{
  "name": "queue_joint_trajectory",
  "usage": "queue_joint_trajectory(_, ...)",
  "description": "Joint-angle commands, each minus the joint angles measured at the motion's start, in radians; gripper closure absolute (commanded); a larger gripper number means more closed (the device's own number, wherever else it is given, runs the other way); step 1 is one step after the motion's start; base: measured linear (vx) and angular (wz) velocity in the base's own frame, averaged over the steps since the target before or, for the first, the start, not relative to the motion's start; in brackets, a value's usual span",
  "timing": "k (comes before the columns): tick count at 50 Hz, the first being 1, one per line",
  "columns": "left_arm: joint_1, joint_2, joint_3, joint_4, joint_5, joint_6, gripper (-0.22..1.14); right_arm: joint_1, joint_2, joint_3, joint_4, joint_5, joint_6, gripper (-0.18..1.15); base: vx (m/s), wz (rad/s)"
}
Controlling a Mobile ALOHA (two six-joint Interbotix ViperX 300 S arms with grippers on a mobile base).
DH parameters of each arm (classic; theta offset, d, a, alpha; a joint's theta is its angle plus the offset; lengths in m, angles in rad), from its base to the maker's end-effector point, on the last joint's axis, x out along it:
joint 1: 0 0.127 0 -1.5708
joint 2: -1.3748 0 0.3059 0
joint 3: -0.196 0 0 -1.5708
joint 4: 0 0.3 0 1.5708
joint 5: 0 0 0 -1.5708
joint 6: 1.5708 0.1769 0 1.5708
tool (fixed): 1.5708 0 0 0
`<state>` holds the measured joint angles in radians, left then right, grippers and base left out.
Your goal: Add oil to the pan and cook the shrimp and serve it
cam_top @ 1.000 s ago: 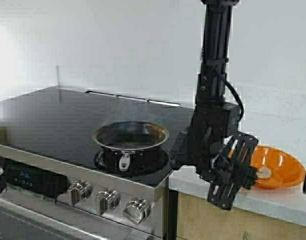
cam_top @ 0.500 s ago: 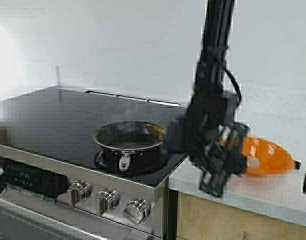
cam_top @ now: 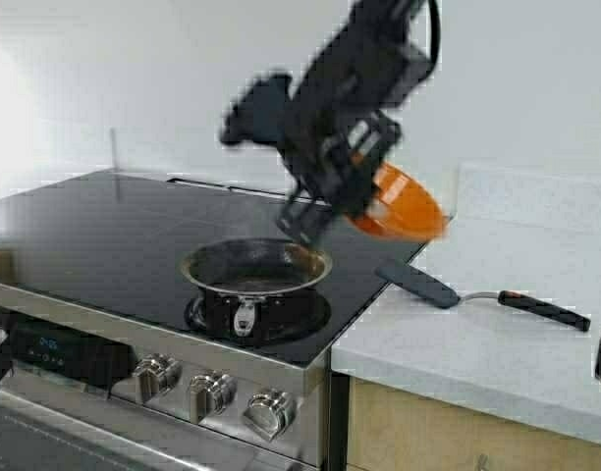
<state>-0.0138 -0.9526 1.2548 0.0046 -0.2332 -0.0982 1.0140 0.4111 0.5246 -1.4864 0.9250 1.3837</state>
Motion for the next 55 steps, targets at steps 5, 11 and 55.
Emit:
queue_joint_trajectory(5, 0.002, 0.008, -0.012, 0.002, -0.005, -0.002, 0.88, -0.015, -0.052, -0.137, -0.008, -0.138, -0.043, 0.92, 0.0, 0.0)
queue_joint_trajectory(11, 0.002, 0.008, -0.012, 0.002, -0.005, -0.002, 0.88, -0.051, -0.034, -0.218, 0.002, -0.265, -0.046, 0.92, 0.0, 0.0)
queue_joint_trajectory(55, 0.0, 0.008, -0.012, 0.002, -0.005, -0.002, 0.88, -0.535, 0.089, -0.302, 0.383, -1.549, -0.081, 0.92, 0.0, 0.0)
